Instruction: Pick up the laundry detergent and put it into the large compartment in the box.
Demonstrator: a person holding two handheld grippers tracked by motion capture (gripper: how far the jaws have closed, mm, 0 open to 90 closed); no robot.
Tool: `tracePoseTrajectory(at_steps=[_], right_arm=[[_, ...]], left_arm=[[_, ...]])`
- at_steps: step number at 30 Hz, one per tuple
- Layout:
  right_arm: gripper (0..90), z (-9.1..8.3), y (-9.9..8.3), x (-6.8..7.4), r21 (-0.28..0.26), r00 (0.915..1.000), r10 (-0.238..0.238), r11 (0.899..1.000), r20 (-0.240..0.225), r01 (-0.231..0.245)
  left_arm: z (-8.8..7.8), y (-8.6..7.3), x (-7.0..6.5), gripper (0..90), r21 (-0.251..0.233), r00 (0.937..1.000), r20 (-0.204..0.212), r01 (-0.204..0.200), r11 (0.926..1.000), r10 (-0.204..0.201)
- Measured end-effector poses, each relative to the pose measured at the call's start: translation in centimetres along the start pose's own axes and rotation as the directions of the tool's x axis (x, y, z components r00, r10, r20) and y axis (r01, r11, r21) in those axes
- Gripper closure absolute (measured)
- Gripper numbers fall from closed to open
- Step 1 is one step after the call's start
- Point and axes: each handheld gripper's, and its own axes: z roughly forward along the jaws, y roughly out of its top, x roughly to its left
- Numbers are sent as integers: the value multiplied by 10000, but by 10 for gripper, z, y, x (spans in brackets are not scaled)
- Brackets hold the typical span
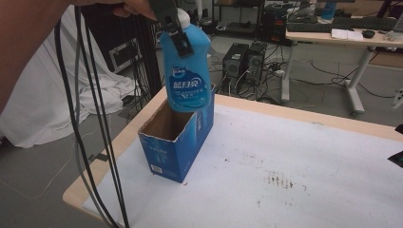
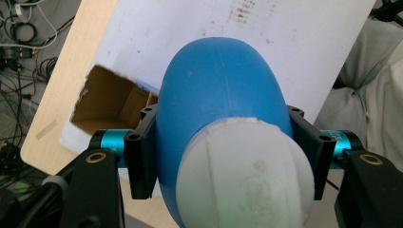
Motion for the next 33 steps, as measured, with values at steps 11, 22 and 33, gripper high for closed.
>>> tracePoseTrajectory(at_steps=[11,22,33], right_arm=[[24,3,1,-2,30,10000,17,10000,-29,-17],[24,4,2,-2,72,10000,70,9999,-51,-69],[24,8,2,-2,143,9999,110,9998,-93,-109]], left_arm=[[5,-26,16,376,426,9987,-303,417,9982,-404],[38,-42,26,376,999,9972,-522,577,9933,-526],[74,-52,28,376,1342,9986,-226,509,9896,-483]])
